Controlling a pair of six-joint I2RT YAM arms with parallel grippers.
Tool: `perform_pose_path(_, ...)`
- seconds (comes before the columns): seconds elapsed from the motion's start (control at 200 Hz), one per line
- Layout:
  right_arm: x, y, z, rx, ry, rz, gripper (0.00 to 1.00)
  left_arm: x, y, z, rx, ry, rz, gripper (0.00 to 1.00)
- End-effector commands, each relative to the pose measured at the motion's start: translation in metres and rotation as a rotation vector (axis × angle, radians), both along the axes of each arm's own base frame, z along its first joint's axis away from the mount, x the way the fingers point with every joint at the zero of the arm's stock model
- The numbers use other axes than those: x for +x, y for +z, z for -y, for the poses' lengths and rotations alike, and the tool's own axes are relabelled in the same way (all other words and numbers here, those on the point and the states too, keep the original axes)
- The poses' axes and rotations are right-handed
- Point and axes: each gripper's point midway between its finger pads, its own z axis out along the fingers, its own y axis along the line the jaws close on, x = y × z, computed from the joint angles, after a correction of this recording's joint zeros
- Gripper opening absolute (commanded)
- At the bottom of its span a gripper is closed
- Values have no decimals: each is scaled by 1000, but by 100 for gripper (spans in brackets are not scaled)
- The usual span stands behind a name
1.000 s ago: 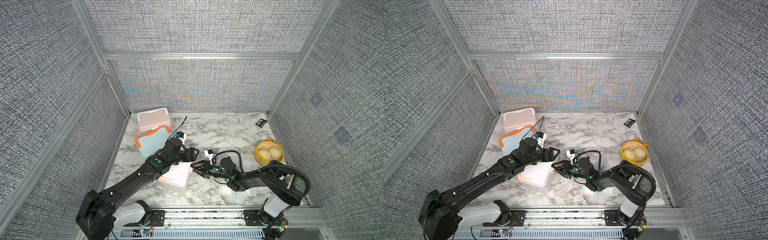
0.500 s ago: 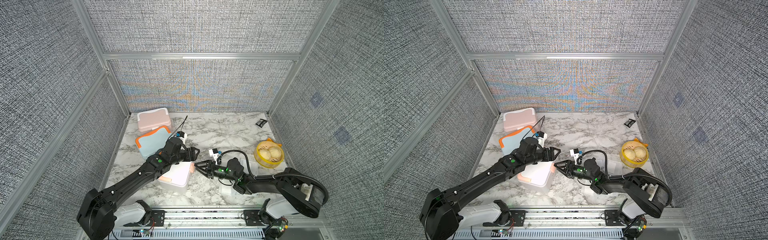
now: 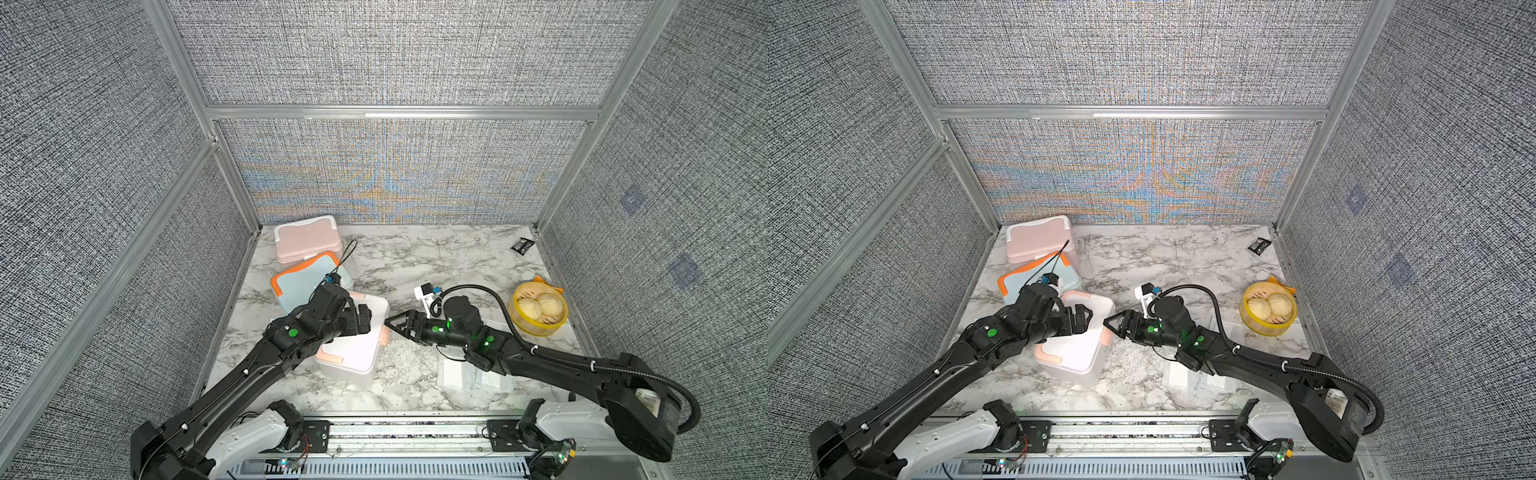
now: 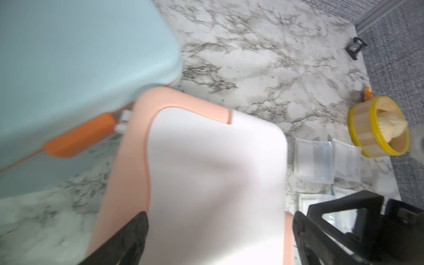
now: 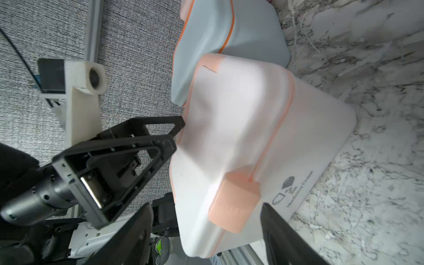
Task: Open first aid kits and take out gauze
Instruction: Open the fastener of the first aid kit.
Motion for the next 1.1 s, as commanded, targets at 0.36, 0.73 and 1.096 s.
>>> perform_pose_path(0.36,-7,-57,-1,-293,31,-101,71,-14,-38,-42,43,77,-121,100)
perform_pose_path(0.73,-21,-67,62,-441,-87,-88,67,-10,-43,-32,9,47,-131,100)
perform_pose_path(1.096,-16,6,34,-249,4,87,55,-21,-46,6,-203,-38,-200,98)
